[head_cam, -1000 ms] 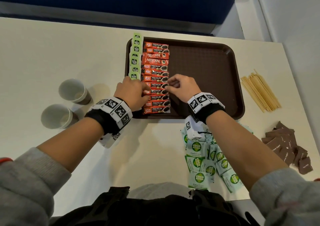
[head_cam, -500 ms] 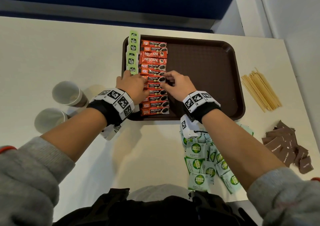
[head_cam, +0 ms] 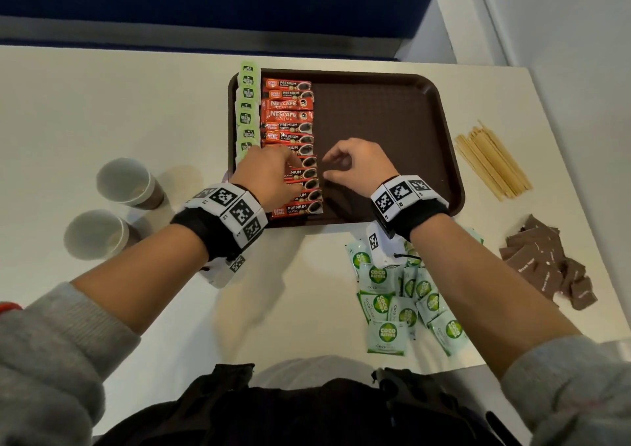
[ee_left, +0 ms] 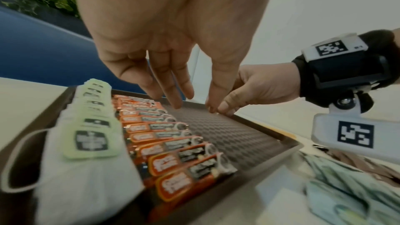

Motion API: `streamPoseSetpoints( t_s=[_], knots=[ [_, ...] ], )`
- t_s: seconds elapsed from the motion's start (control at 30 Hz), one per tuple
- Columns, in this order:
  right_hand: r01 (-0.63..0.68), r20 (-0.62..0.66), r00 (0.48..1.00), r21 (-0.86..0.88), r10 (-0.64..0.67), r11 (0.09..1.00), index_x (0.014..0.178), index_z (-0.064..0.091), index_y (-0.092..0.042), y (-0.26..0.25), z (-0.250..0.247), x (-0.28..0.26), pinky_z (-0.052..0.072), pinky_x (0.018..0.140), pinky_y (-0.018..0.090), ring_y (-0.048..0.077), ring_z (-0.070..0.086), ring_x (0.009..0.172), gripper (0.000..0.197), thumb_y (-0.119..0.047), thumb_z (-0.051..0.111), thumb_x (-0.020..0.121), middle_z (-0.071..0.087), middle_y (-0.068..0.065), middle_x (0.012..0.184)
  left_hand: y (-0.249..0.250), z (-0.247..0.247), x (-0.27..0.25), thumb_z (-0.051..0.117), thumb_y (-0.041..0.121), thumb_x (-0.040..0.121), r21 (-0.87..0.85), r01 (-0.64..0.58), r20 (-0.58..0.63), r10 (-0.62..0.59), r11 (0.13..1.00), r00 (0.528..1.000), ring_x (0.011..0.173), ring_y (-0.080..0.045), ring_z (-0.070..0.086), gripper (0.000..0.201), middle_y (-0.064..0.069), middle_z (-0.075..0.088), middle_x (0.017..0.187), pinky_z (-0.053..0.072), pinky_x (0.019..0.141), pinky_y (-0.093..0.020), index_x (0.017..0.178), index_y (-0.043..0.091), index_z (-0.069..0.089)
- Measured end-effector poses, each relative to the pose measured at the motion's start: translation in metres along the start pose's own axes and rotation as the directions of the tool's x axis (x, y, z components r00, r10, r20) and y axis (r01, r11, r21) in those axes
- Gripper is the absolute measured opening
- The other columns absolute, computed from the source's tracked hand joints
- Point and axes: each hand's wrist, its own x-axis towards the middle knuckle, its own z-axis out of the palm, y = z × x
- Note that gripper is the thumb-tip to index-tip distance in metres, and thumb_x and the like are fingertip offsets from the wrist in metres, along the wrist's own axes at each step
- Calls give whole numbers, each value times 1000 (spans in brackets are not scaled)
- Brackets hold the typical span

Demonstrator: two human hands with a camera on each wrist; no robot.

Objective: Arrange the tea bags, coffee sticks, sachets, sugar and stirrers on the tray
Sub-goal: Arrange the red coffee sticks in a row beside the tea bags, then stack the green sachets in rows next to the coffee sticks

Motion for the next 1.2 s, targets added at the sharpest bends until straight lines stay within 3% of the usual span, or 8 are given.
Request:
streamPoseSetpoints(
  t_s=[0.33, 0.43, 0.53, 0.6, 0.7, 0.83, 1.0, 1.2],
  knots=[
    [-137, 90, 987, 12, 136, 990, 94, 69, -17, 23, -10, -95, 42, 66, 14, -2, 52, 65, 25, -22, 79, 72, 60, -10, 77, 48, 48, -48, 73, 34, 78, 12, -250, 207, 242, 968, 948, 105, -20, 57, 47, -4, 59, 117, 42, 85, -27, 120, 18, 58],
    [-146, 101, 983, -77, 154, 986, 104, 66, -19, 40, -5, -122, 42, 78, 20, 6, 53, 86, 41, -29, 83, 68, 59, -6, 94, 62, 69, -60, 72, 38, 80, 56, -250, 266, 227, 967, 937, 109, -22, 55, 52, -6, 56, 123, 41, 88, -30, 125, 19, 54],
    [-108, 152, 978, -204, 140, 973, 129, 50, -21, 60, 0, -143, 33, 97, 27, 16, 40, 117, 82, -39, 86, 58, 48, -1, 123, 73, 89, -67, 74, 43, 76, 124, -217, 298, 172, 968, 939, 120, -26, 48, 69, -8, 48, 130, 39, 99, -34, 134, 19, 46],
    [-54, 194, 975, -258, 106, 965, 141, 36, -20, 72, 0, -152, 27, 109, 31, 20, 31, 130, 104, -40, 88, 53, 38, 2, 140, 78, 99, -69, 76, 46, 73, 142, -185, 296, 137, 972, 945, 126, -28, 42, 82, -9, 44, 135, 36, 104, -37, 140, 18, 38],
    [1, 252, 962, -399, 108, 917, 148, 21, -18, 90, -3, -157, 20, 115, 35, 23, 20, 139, 117, -39, 88, 54, 25, 3, 152, 84, 111, -69, 77, 49, 70, 166, -157, 304, 101, 973, 947, 132, -31, 34, 97, -9, 36, 145, 32, 109, -40, 146, 18, 26],
    [49, 304, 946, -471, 110, 881, 147, 21, -17, 104, -2, -156, 26, 113, 40, 24, 22, 137, 113, -40, 86, 57, 27, 2, 150, 91, 121, -68, 79, 50, 69, 189, -142, 294, 83, 972, 952, 134, -33, 28, 104, -8, 32, 148, 28, 109, -41, 149, 18, 21],
    [57, 239, 970, -396, 43, 916, 144, 31, -13, 110, 1, -149, 23, 109, 30, 23, 29, 130, 103, -41, 83, 59, 37, 5, 141, 96, 132, -62, 80, 40, 71, 158, -128, 250, 86, 979, 965, 126, -35, 31, 95, -8, 34, 139, 32, 104, -41, 146, 20, 26],
    [40, 212, 977, -308, 28, 951, 137, 42, -12, 114, 0, -140, 27, 103, 27, 24, 35, 122, 90, -32, 85, 60, 41, 8, 130, 96, 133, -48, 76, 41, 76, 184, -115, 257, 65, 976, 964, 125, -32, 32, 83, -10, 40, 136, 31, 103, -38, 142, 18, 32]
  ],
)
